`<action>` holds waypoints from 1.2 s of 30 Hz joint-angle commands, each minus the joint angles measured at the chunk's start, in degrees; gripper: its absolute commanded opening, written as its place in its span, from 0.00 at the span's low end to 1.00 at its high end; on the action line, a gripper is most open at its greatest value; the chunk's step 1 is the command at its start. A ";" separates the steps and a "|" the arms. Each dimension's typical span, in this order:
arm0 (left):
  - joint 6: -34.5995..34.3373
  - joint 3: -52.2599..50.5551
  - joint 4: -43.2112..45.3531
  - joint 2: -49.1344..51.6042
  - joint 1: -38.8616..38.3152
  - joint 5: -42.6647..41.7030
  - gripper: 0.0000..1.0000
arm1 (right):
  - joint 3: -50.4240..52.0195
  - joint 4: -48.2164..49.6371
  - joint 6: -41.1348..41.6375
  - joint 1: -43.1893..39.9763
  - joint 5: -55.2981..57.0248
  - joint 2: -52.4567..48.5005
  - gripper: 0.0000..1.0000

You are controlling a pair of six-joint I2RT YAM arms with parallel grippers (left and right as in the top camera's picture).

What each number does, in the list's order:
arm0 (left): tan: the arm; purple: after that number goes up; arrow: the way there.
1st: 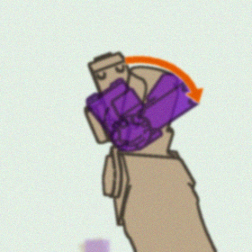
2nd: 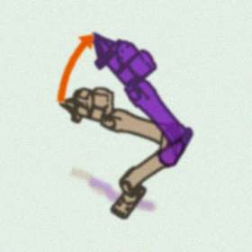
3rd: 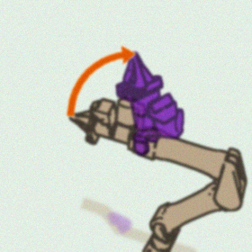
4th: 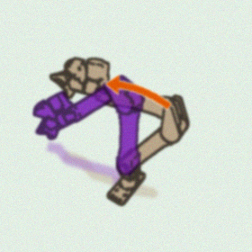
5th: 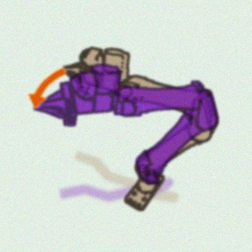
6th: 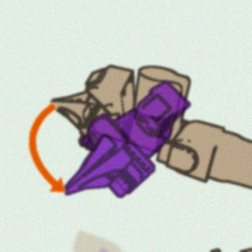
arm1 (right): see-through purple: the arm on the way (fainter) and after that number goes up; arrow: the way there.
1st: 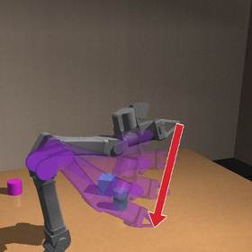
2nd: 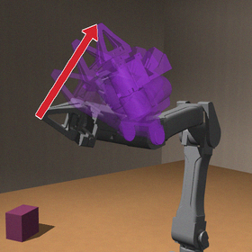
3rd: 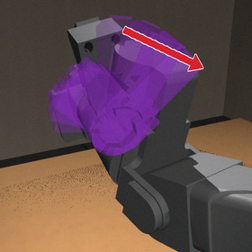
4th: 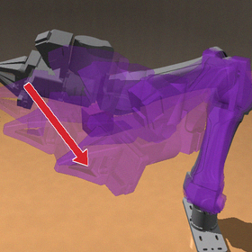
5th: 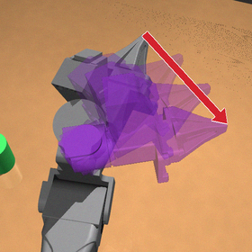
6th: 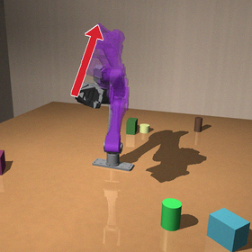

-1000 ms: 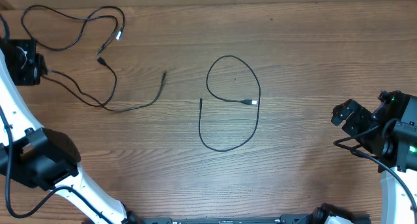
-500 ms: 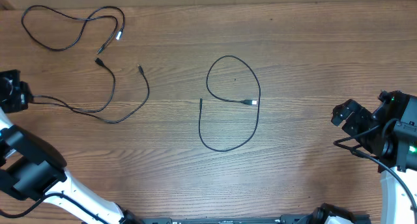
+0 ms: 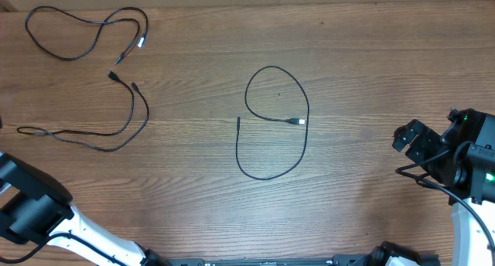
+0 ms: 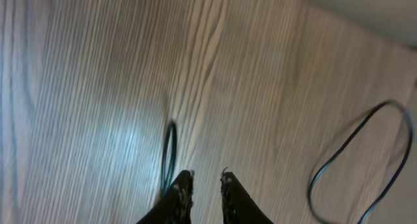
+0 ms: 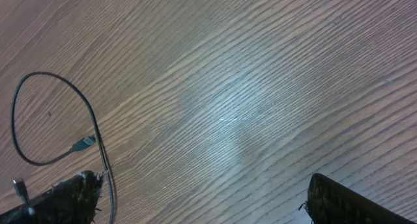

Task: Untangle cables
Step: 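Carry the cable left and lay it beside the first cable, then move the left gripper back to the remaining cable in the center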

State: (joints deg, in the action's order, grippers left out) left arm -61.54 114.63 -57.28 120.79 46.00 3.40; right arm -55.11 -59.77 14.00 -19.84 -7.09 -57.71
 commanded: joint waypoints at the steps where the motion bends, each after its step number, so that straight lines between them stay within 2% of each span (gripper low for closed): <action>1: -0.09 -0.15 1.03 -0.13 -0.11 3.85 0.22 | -1.20 0.07 -0.81 -0.17 -0.09 0.04 1.00; 3: 3.82 -0.15 1.97 -0.13 -0.11 1.27 0.50 | -1.20 0.07 -0.81 -0.17 -0.09 0.04 1.00; 5: 12.28 -0.15 3.26 -0.13 -0.11 -4.02 0.94 | -1.20 0.07 -0.81 -0.17 -0.09 0.04 1.00; 6: 14.97 -0.15 3.30 -0.15 -0.20 -6.08 1.00 | -1.20 0.07 -0.83 -0.17 -0.09 0.04 1.00; 8: 19.96 -0.15 3.30 -0.15 -0.35 -10.71 1.00 | -1.20 0.09 -0.85 -0.17 -0.09 0.04 1.00; 11: 32.28 -0.02 3.37 -0.61 -0.42 -23.80 1.00 | -1.20 0.57 -1.03 -0.17 -0.11 0.04 1.00; 13: 35.63 0.20 2.89 -1.38 -0.70 -27.78 1.00 | -1.20 0.72 -1.03 -0.17 -0.11 0.04 1.00; 18: 40.35 0.50 0.37 -5.86 -3.78 -26.53 1.00 | -1.20 0.72 -1.01 -0.17 -0.11 0.04 1.00; 22: 45.59 0.50 -1.44 -10.01 -10.03 -24.98 1.00 | -1.20 0.72 -1.01 -0.17 -0.24 0.04 1.00; 26: 49.70 0.50 -4.39 -10.97 -19.61 -23.71 1.00 | -1.20 0.74 -1.01 -0.17 -0.57 0.04 1.00; 31: 55.78 0.48 -6.29 -10.45 -35.23 -21.31 1.00 | -1.20 0.72 -1.01 -0.17 -0.76 0.04 1.00; 36: 54.21 0.48 -5.60 -9.70 -50.12 -12.50 1.00 | -1.20 0.72 -1.03 -0.17 -1.64 0.04 1.00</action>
State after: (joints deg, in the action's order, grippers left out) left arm -8.71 114.74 -63.24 110.61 1.91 -15.20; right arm -55.11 -59.42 13.43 -19.84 -7.40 -57.71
